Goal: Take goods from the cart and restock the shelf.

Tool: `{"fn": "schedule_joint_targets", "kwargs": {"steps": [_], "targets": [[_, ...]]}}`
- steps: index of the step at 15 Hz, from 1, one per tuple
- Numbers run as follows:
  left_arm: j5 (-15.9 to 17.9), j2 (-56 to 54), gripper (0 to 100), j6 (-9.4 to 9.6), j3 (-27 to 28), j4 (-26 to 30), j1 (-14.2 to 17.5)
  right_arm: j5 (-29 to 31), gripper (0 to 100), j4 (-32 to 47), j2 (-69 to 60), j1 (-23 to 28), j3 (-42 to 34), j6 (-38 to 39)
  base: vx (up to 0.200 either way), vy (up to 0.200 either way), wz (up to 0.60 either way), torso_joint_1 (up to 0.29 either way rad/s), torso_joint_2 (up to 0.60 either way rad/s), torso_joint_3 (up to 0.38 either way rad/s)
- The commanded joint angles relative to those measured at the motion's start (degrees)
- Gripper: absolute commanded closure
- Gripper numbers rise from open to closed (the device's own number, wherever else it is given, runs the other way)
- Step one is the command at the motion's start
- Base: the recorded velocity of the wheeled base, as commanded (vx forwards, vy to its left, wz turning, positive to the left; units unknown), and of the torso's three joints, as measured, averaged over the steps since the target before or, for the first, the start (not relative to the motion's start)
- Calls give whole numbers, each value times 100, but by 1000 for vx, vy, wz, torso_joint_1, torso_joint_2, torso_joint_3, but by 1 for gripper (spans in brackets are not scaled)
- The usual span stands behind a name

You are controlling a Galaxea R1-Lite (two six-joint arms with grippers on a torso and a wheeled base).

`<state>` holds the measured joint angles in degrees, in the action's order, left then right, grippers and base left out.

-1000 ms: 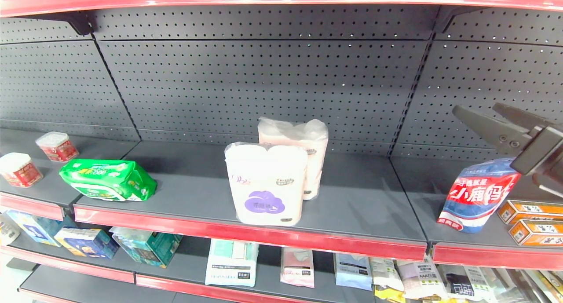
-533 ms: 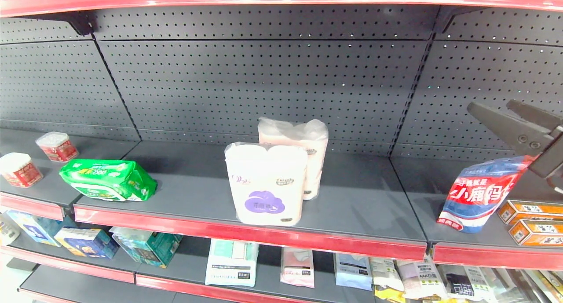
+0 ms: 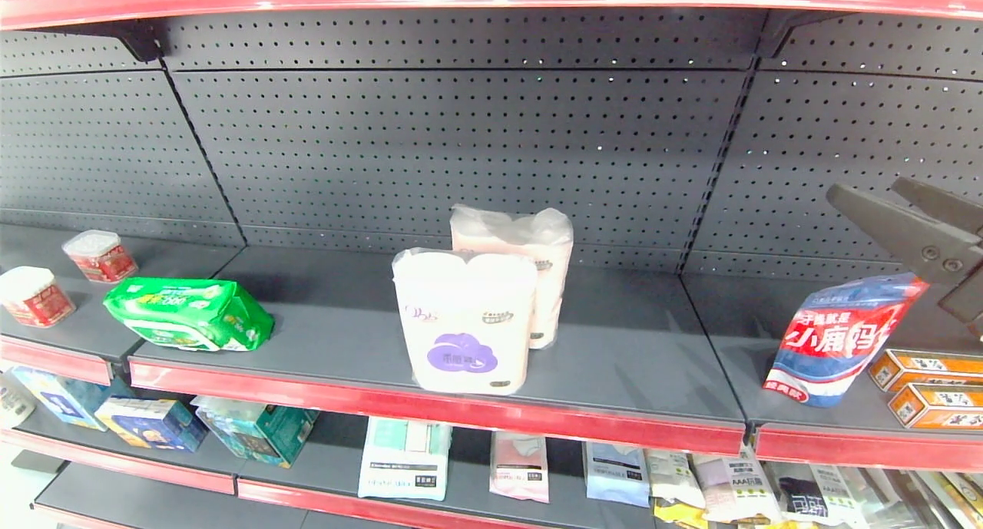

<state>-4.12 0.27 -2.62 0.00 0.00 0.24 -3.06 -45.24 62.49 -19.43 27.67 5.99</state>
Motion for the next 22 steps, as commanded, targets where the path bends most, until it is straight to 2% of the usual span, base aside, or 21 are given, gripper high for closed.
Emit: {"fn": "schedule_joint_targets", "kwargs": {"steps": [1, 6, 9, 13, 17, 20, 22], "targets": [[-1, 0, 0, -2, 0, 0, 2, -81, 0, 6, -105, -8, -16, -10, 0, 0, 0, 0, 0, 0], [-1, 0, 0, -2, 0, 0, 2, -90, 0, 15, -211, 1, -60, -10, 0, 0, 0, 0, 0, 0], [-1, 0, 0, -2, 0, 0, 2, -63, 0, 569, -387, 10, -69, 17, 0, 0, 0, 0, 0, 0], [-1, 0, 0, -2, 0, 0, 2, -107, 0, 683, -958, -17, -772, -45, 0, 0, 0, 0, 0, 0], [-1, 0, 0, -2, 0, 0, 2, -107, 0, 701, -1274, 10, -886, -159, 0, 0, 0, 0, 0, 0], [-1, 0, 0, -2, 0, 0, 2, -98, 0, 956, -1766, 317, -966, -133, 0, 0, 0, 0, 0, 0], [-1, 0, 0, -2, 0, -9, 2, -142, 0, 1167, -1951, 739, -974, -1, 0, 0, 0, 0, 0, 0]]}}
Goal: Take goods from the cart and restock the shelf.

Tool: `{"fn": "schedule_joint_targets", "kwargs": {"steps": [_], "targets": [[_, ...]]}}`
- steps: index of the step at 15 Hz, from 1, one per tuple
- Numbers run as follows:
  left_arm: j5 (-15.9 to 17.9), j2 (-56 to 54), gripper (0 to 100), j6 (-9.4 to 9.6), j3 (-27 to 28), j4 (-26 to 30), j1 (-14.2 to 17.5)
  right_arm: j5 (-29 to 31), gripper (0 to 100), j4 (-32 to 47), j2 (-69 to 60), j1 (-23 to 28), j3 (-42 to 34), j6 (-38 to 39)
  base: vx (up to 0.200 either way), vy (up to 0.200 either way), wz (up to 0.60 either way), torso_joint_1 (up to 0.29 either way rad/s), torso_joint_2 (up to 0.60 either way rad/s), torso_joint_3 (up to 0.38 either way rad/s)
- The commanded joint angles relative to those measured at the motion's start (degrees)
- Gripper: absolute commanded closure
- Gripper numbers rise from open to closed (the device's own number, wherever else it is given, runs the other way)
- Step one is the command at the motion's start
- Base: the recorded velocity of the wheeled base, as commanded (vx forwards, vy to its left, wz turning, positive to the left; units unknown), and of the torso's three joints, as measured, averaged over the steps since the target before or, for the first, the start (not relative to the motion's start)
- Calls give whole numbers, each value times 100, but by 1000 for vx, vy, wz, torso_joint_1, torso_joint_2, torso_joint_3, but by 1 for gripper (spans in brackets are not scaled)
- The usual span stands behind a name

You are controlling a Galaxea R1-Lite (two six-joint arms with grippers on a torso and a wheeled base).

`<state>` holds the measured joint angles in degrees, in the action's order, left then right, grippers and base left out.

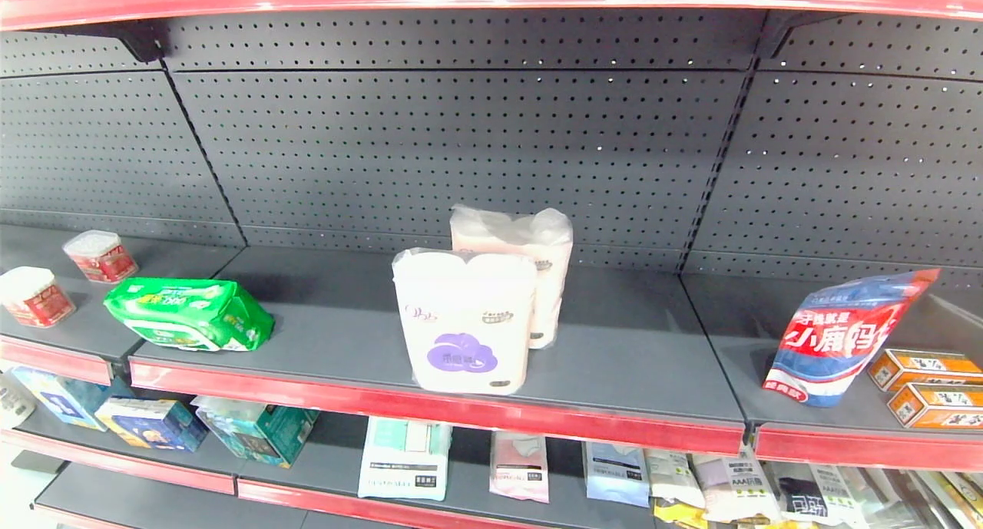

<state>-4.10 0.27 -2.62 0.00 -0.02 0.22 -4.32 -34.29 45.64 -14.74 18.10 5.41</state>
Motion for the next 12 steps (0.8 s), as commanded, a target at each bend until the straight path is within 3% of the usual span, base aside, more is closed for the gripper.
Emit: {"fn": "schedule_joint_targets", "kwargs": {"steps": [1, 8, 10, 12], "targets": [[-3, 0, 0, -2, 0, 2, 4, -184, 0, 81, -319, 463, -9, 74, 0, 0, 0, 0, 0, 0], [-3, 0, 0, -2, 0, 2, 4, -307, 0, 265, -1110, 472, -228, -524, 0, 0, 0, 0, 0, 0], [-3, 0, 0, -2, 0, 2, 4, -359, 0, 256, -1506, 920, -615, -831, 0, 0, 0, 0, 0, 0], [-3, 0, 0, -2, 0, 2, 4, -359, 0, 292, -1840, 973, -668, -840, 0, 0, 0, 0, 0, 0]]}}
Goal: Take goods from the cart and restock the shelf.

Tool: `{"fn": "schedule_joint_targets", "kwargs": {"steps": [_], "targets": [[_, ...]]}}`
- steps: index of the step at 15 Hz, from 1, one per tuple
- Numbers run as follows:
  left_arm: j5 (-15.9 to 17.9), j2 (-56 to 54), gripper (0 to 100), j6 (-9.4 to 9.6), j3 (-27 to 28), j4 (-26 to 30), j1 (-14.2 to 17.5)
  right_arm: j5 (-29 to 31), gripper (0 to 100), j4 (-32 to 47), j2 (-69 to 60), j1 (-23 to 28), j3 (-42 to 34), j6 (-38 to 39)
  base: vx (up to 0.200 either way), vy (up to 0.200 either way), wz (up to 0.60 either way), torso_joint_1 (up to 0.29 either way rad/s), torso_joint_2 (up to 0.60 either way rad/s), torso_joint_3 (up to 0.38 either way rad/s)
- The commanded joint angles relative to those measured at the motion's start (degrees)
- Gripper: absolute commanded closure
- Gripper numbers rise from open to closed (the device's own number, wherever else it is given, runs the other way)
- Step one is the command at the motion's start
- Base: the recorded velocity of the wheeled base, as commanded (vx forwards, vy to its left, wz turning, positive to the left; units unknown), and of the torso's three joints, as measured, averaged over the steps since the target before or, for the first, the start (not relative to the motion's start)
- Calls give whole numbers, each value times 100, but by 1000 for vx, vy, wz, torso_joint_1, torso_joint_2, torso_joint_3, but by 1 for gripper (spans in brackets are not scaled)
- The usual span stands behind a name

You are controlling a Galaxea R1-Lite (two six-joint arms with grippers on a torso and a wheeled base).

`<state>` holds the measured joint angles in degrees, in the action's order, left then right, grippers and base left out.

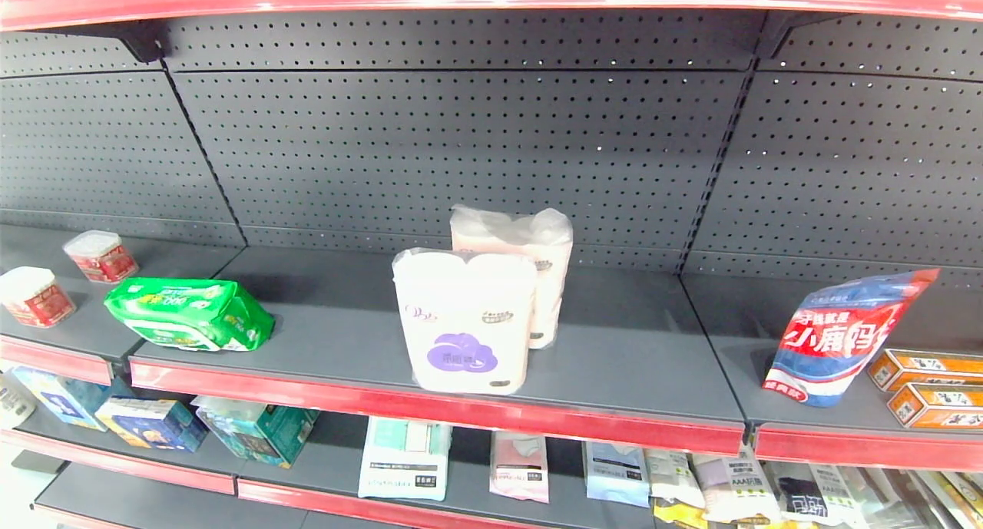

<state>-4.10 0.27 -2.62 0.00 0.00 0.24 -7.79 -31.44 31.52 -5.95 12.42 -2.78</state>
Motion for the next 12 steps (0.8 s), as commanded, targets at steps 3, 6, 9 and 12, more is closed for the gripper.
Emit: {"fn": "schedule_joint_targets", "kwargs": {"steps": [3, 6, 9, 12], "targets": [[-3, 0, 0, -2, 0, 0, 2, 41, 0, 173, -894, 120, -152, 23, 0, 0, 0, 0, 0, 0], [-3, 0, 0, -2, 0, 0, 2, 41, 0, 1659, -2098, 138, -240, -3, 0, 0, 0, 0, 0, 0], [-3, 0, 0, -2, 0, 0, 2, 76, 0, 2819, -2608, 138, -82, 23, 0, 0, 0, 0, 0, 0], [-3, 0, 0, -2, 0, 0, 2, 76, 0, 2766, -2608, 138, -390, 14, 0, 0, 0, 0, 0, 0]]}}
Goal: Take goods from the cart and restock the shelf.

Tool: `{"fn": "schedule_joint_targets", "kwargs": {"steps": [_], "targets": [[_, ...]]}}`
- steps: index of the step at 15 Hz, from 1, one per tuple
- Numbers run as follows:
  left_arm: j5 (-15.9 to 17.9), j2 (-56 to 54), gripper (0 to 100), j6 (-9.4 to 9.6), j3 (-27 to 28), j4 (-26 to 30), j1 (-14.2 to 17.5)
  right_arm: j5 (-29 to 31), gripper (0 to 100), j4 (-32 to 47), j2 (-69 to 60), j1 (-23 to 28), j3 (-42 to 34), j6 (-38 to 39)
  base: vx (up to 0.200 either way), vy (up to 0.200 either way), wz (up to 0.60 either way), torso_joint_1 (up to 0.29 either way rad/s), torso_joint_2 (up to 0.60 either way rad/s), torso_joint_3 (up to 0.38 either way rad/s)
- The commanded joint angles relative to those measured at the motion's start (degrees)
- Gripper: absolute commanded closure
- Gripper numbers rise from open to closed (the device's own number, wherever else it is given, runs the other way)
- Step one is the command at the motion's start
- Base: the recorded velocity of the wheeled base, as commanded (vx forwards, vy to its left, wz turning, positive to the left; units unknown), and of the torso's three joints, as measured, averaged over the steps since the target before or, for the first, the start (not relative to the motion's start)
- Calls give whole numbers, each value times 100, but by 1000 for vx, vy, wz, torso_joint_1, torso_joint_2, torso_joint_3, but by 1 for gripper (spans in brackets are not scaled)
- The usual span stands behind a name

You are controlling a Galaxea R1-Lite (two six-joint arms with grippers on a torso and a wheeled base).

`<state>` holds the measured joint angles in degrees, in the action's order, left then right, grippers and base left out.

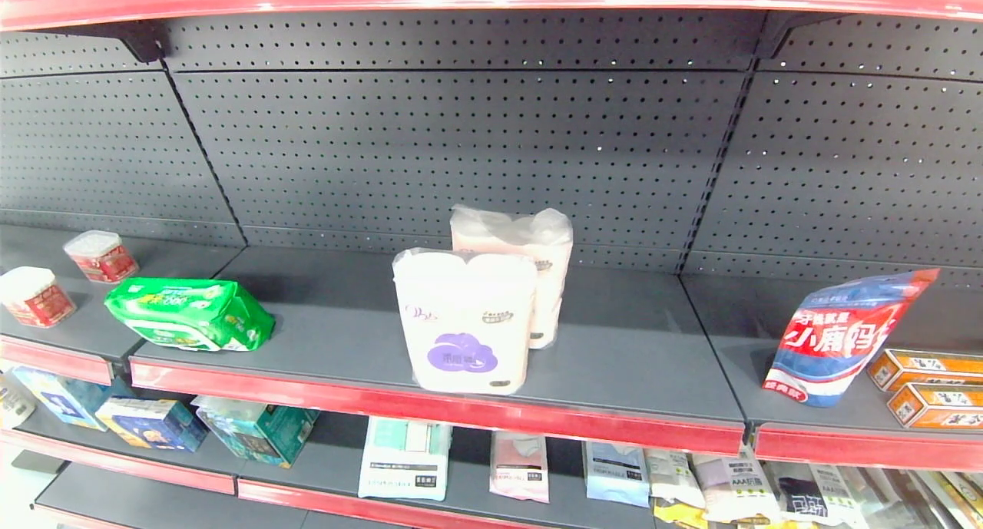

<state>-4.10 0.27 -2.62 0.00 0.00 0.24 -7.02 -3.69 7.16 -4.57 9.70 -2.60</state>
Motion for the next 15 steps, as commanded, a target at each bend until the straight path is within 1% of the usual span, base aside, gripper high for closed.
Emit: {"fn": "schedule_joint_targets", "kwargs": {"steps": [1, 3, 4, 5, 6, 7, 8, 9, 10, 11, 13, 14, 15], "targets": [[-3, 0, 0, -2, 0, 0, 2, 8, 0, 0, -171, 0, -206, 14, 0, 0, 0, 0, 0, 0], [-3, 0, 0, -2, 0, -9, 2, 52, 0, -96, -171, 0, -452, -4, 0, 0, 0, 0, 0, 0], [-3, 0, 0, -2, 0, 0, 2, 280, 0, -281, -171, 0, -584, -13, 0, 0, 0, 0, 0, 0], [-3, 0, 0, -2, 0, 0, 2, 878, 0, -624, -171, 0, -874, -30, 0, 0, 0, 0, 0, 0], [-3, 0, 0, -2, 0, -9, 2, 1194, 0, -694, -171, 0, -970, -4, 0, 0, 0, 0, 0, 0], [-3, 0, 0, -2, 0, 0, 2, 1238, 0, -677, -171, 0, -970, 66, 0, 0, 0, 0, 0, 0], [-3, 0, 0, -2, 0, 0, 2, 1203, 0, -659, -171, 0, -970, 137, 0, 0, 0, 0, 0, 0], [-3, 0, 0, -2, 0, 0, 2, 1019, 0, -527, -171, 0, -970, 163, 0, 0, 0, 0, 0, 0], [-3, 0, 0, -2, 0, 0, 2, 931, 0, -184, -171, 0, -970, 172, 0, 0, 0, 0, 0, 0], [-3, 0, 0, -2, 0, 0, 2, 939, 0, 0, -171, 0, -970, 189, 0, 0, 0, 0, 0, 0], [-3, 0, 0, -2, 0, -9, 2, 720, 0, 27, -171, 0, -962, 216, 0, 0, 0, 0, 0, 0], [-3, 0, 0, -2, 0, 0, 2, 298, 0, 27, -171, 0, -962, 181, 0, 0, 0, 0, 0, 0], [-3, 0, 0, 7, 0, 0, 2, 307, 0, 27, -171, 0, -970, 163, 0, 0, 0, 0, 0, 0]]}}
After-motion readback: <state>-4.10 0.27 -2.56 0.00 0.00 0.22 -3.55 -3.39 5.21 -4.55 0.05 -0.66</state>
